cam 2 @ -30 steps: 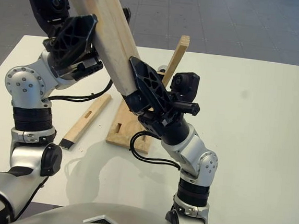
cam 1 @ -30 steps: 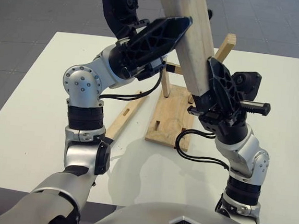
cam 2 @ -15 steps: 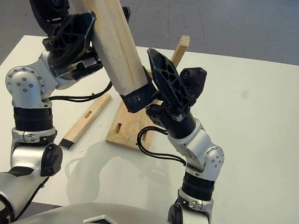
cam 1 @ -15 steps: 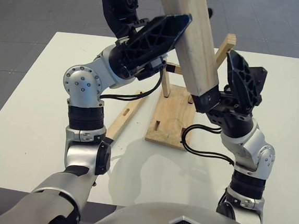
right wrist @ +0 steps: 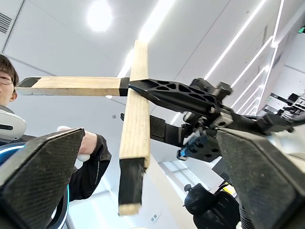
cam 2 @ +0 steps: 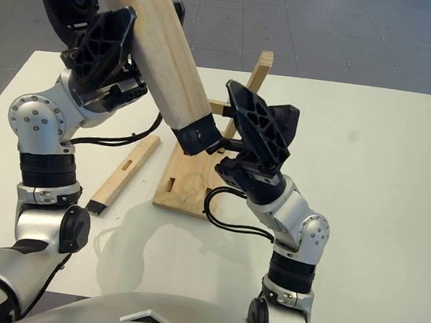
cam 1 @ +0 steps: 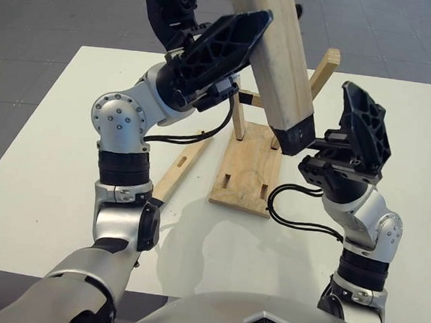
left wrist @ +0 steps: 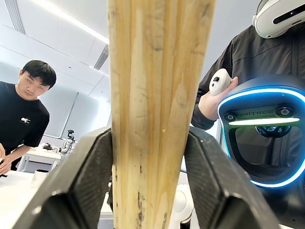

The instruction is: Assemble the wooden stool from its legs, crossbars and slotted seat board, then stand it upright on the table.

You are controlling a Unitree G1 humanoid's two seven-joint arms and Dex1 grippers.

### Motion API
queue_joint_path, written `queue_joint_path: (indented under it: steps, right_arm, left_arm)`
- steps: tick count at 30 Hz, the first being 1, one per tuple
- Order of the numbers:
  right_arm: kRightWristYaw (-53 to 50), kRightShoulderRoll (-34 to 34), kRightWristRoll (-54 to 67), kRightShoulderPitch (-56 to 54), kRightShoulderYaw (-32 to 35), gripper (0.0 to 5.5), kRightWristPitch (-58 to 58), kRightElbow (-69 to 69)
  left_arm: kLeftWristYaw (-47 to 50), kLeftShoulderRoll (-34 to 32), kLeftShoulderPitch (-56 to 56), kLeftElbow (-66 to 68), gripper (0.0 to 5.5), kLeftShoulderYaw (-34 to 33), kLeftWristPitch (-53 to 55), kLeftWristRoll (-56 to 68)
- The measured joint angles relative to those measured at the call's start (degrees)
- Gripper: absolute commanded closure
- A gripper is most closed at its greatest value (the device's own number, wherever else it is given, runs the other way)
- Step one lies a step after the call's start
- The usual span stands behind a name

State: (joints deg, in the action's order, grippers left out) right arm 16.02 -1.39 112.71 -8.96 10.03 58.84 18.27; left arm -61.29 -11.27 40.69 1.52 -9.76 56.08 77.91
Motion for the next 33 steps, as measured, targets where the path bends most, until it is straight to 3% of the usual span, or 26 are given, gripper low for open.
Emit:
queue_joint_path:
  steps: [6,13,15,19,23,26,29,33]
  right_arm:
    - [0.1,-4.9,0.0,2.7,0.7,0.48,0.9,-1.4]
    - [-6.3,-20.1,-4.8,5.5,-0.6,0.48,2.3,-4.2]
    - [-6.0,-23.4,-7.4,5.2,-1.1,0.79,2.5,-2.9]
    - [-2.7,-30.2,-30.9,3.0,-8.3,1.71,0.9,2.1]
    - [2.8,-38.1,-54.3,-0.7,-18.6,1.81,-5.0,4.5]
    - [8.7,-44.9,-74.5,-4.9,-29.9,1.81,-11.9,4.7]
    - [13.7,-45.8,-86.3,-8.3,-37.7,1.81,-16.3,3.8]
    - [16.2,-44.0,-95.2,-9.2,-41.7,1.81,-19.4,3.4]
  left_arm:
    - [0.5,-0.4,0.0,0.1,3.33,-1.7,-0.2,0.1]
    - [0.8,-6.3,-0.2,-0.8,3.33,-3.4,-3.3,-6.0]
    - [2.1,-8.0,-1.5,-1.8,3.33,-3.5,-5.0,-9.1]
    - [6.7,-9.7,-5.3,-4.4,3.33,-4.1,-7.2,-13.3]
    - [10.1,-9.8,-7.1,-6.2,3.33,-4.8,-9.1,-15.3]
    - [14.1,-10.0,-8.7,-6.5,3.33,-5.1,-12.8,-20.2]
    - [15.9,-10.3,-11.7,-7.0,3.33,-5.2,-14.9,-23.5]
    - [16.0,-11.3,-14.3,-8.8,3.33,-4.0,-18.1,-27.1]
